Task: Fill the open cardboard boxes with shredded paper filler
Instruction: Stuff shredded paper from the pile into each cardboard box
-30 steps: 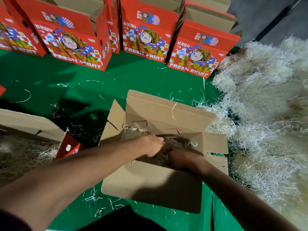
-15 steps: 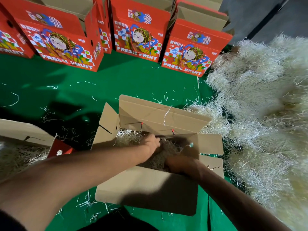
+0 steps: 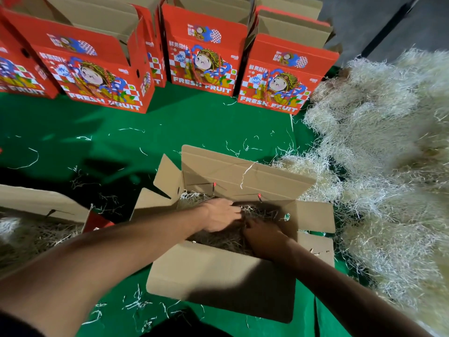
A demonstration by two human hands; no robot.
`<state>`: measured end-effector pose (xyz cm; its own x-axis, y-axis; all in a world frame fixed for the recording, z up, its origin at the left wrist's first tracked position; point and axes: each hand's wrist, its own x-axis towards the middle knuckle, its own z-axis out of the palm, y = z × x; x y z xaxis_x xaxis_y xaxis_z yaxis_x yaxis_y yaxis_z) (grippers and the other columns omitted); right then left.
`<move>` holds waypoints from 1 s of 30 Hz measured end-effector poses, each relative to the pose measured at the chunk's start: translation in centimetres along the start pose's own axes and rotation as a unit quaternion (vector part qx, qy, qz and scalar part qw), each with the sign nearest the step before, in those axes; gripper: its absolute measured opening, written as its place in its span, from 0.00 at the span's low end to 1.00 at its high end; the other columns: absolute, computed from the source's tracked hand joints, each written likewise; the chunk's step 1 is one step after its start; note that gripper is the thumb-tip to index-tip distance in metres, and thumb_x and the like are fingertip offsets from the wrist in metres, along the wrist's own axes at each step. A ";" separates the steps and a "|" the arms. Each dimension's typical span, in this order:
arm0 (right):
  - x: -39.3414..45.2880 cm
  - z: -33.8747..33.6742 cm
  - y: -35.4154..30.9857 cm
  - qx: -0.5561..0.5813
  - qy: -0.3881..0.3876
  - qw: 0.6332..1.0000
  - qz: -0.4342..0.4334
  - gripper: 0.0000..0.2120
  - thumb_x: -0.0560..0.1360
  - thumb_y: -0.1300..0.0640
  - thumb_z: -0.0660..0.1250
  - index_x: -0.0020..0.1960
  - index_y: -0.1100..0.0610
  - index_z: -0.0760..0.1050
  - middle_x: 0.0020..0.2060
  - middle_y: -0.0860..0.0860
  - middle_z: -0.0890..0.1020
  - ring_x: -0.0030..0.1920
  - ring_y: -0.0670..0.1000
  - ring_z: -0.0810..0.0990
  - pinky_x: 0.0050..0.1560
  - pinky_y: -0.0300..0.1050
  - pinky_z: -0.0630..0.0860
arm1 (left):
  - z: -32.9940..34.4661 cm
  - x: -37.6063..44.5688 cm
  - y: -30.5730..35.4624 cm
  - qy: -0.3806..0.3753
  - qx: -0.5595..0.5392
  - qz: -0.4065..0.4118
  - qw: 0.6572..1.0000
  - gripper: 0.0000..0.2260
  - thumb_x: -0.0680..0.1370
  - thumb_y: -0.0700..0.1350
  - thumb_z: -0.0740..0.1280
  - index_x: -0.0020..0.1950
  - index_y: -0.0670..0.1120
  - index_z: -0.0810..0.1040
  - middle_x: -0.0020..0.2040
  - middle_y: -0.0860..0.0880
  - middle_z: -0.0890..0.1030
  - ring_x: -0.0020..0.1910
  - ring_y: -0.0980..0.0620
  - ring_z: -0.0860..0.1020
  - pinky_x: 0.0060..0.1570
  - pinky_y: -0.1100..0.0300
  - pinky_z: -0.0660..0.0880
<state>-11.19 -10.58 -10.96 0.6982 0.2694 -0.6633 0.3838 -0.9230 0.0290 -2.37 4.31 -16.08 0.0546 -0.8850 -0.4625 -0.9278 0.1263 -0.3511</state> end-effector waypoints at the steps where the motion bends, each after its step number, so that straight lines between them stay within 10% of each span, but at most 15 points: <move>1: 0.1 0.0 0.1 0.010 -0.008 1.000 -0.002 0.26 0.81 0.48 0.63 0.76 0.56 0.66 0.77 0.57 0.61 0.76 0.59 0.61 0.73 0.58 0.65 | 0.0 0.1 0.0 -0.021 0.019 0.010 1.000 0.15 0.82 0.47 0.62 0.68 0.46 0.77 0.74 0.49 0.67 0.71 0.49 0.62 0.68 0.53 0.66; 9: 0.9 0.3 0.0 0.007 -0.021 1.000 -0.010 0.20 0.80 0.53 0.65 0.70 0.57 0.72 0.67 0.56 0.74 0.65 0.58 0.75 0.62 0.56 0.76 | 0.4 1.2 0.9 -0.095 0.061 -0.004 0.994 0.26 0.84 0.51 0.57 0.80 0.45 0.54 0.81 0.50 0.52 0.79 0.50 0.49 0.76 0.58 0.52; 12: 0.5 0.8 0.2 0.076 -0.052 0.995 -0.044 0.15 0.81 0.58 0.62 0.66 0.61 0.75 0.62 0.59 0.79 0.62 0.59 0.78 0.61 0.50 0.75 | -0.7 2.1 0.6 -0.104 -0.173 -0.133 0.970 0.17 0.83 0.42 0.61 0.72 0.43 0.68 0.69 0.45 0.73 0.69 0.46 0.70 0.68 0.57 0.65; 14: 0.2 1.1 0.5 0.110 -0.062 0.991 -0.049 0.14 0.81 0.60 0.61 0.65 0.62 0.76 0.61 0.59 0.80 0.61 0.58 0.79 0.61 0.49 0.75 | -1.3 2.3 0.3 -0.143 -0.342 -0.258 0.892 0.16 0.84 0.44 0.60 0.69 0.38 0.71 0.64 0.41 0.77 0.64 0.44 0.76 0.62 0.55 0.72; 23: 0.5 0.5 -0.2 0.113 0.001 0.993 0.045 0.13 0.80 0.54 0.63 0.59 0.60 0.79 0.55 0.58 0.82 0.56 0.58 0.82 0.54 0.49 0.78 | -2.7 1.4 0.5 -0.182 -0.208 -0.170 0.946 0.12 0.81 0.36 0.62 0.63 0.40 0.79 0.57 0.46 0.83 0.54 0.47 0.82 0.50 0.54 0.80; 30: 0.4 1.5 -0.9 0.116 0.060 0.987 0.096 0.18 0.82 0.59 0.59 0.71 0.60 0.68 0.64 0.58 0.77 0.63 0.57 0.78 0.62 0.49 0.75 | -3.8 -0.4 0.0 -0.015 -0.268 -0.203 0.942 0.15 0.79 0.42 0.65 0.66 0.45 0.74 0.61 0.46 0.77 0.57 0.44 0.80 0.53 0.49 0.78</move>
<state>-12.19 -10.02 -12.41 0.8164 0.1016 -0.5684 0.0993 -0.9944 -0.0351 -3.76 3.00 -12.78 0.4484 -0.7968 -0.4049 -0.8804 -0.4720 -0.0461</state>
